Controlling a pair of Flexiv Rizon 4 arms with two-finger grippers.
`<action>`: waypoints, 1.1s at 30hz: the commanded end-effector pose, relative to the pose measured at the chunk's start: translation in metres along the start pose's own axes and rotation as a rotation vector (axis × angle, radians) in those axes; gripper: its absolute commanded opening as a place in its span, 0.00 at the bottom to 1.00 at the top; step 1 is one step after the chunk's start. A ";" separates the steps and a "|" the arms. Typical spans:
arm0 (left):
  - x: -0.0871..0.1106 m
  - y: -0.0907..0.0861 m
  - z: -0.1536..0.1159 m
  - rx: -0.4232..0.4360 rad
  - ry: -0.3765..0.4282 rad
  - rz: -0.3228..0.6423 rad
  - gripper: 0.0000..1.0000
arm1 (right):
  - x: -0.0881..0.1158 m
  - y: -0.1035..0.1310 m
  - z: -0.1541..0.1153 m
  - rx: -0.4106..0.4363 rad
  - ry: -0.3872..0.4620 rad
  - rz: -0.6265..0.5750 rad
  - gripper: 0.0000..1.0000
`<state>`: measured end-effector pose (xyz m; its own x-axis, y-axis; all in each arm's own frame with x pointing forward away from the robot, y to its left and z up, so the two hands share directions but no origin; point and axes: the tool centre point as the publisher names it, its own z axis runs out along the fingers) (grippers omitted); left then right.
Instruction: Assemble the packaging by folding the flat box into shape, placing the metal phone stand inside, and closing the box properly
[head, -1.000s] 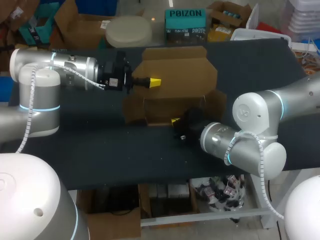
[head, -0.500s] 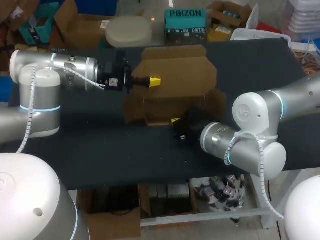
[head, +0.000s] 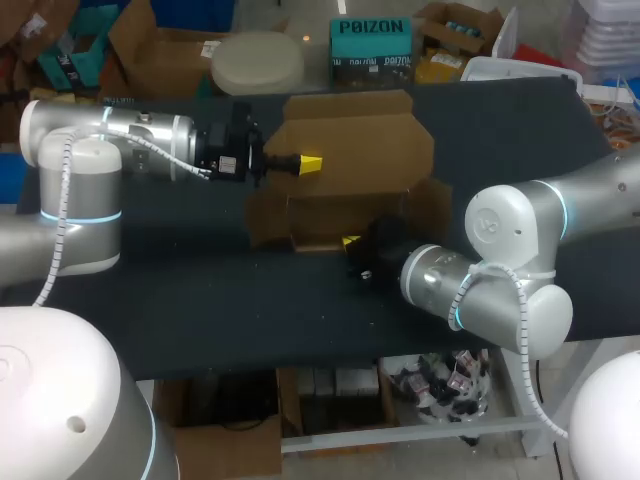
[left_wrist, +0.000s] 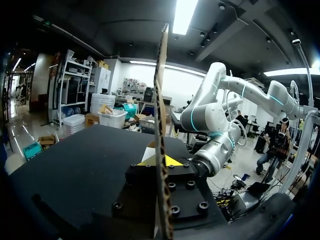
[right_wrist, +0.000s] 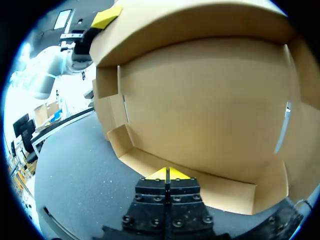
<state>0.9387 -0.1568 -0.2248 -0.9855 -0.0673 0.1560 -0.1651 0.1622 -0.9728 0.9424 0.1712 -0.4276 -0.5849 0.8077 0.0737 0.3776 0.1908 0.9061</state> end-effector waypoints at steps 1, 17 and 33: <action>-0.001 0.003 -0.001 0.000 0.002 0.000 0.00 | 0.000 -0.006 0.003 -0.006 0.000 0.001 0.00; -0.001 0.001 -0.002 -0.027 0.002 0.001 0.00 | 0.000 -0.006 0.003 -0.006 0.000 0.001 0.00; -0.001 0.003 -0.003 -0.023 0.001 -0.001 0.00 | 0.005 -0.002 -0.011 -0.038 0.006 -0.012 0.00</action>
<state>0.9389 -0.1561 -0.2244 -0.9852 -0.0699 0.1565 -0.1669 0.1826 -0.9689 0.9394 0.1731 -0.4245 -0.5948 0.8012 0.0648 0.3581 0.1919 0.9138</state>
